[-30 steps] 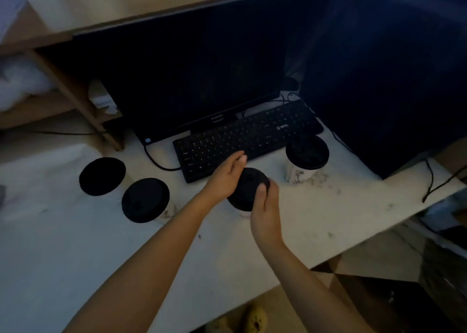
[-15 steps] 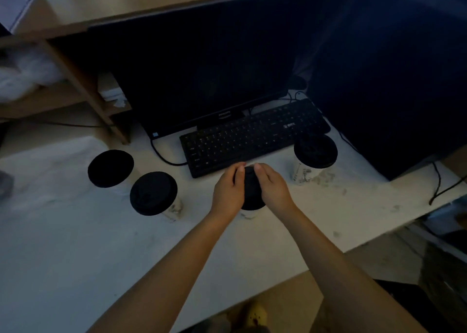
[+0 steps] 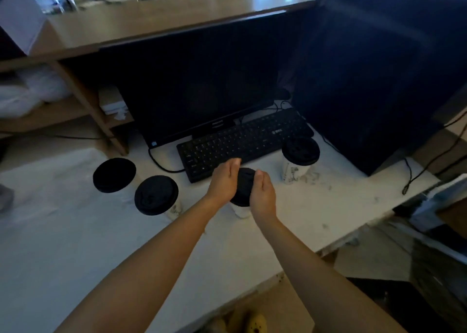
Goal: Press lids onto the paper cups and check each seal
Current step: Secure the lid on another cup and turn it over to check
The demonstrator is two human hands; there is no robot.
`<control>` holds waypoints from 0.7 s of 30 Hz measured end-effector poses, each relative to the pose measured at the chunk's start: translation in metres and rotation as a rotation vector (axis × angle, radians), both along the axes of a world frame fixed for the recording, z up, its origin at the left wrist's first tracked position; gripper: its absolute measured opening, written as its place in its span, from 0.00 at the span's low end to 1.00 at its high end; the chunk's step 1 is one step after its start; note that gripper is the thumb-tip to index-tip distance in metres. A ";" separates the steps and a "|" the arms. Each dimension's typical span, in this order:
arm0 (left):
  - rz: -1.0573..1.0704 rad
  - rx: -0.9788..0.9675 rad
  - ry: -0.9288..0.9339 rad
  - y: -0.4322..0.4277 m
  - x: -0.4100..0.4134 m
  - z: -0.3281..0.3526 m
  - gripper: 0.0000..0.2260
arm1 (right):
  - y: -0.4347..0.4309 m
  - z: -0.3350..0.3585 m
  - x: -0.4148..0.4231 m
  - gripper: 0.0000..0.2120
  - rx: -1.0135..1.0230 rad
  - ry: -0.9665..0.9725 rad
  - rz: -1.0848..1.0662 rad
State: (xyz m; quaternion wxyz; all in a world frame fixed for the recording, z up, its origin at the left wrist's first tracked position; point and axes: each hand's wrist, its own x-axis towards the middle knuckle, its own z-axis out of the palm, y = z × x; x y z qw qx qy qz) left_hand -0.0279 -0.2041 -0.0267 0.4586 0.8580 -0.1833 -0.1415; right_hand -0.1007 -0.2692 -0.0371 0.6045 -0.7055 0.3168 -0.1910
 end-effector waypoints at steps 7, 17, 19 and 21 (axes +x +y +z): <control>-0.271 0.601 -0.447 -0.003 0.006 0.029 0.21 | -0.012 -0.008 -0.028 0.18 0.348 -0.035 0.111; -0.363 0.642 -0.514 -0.023 -0.022 0.015 0.20 | -0.040 -0.036 -0.031 0.42 0.071 0.081 0.675; -0.367 0.656 -0.518 -0.025 -0.023 0.013 0.19 | -0.045 -0.040 -0.021 0.46 0.044 0.136 0.717; -0.360 0.662 -0.537 -0.025 -0.022 0.011 0.18 | -0.051 -0.045 -0.015 0.44 0.032 0.148 0.765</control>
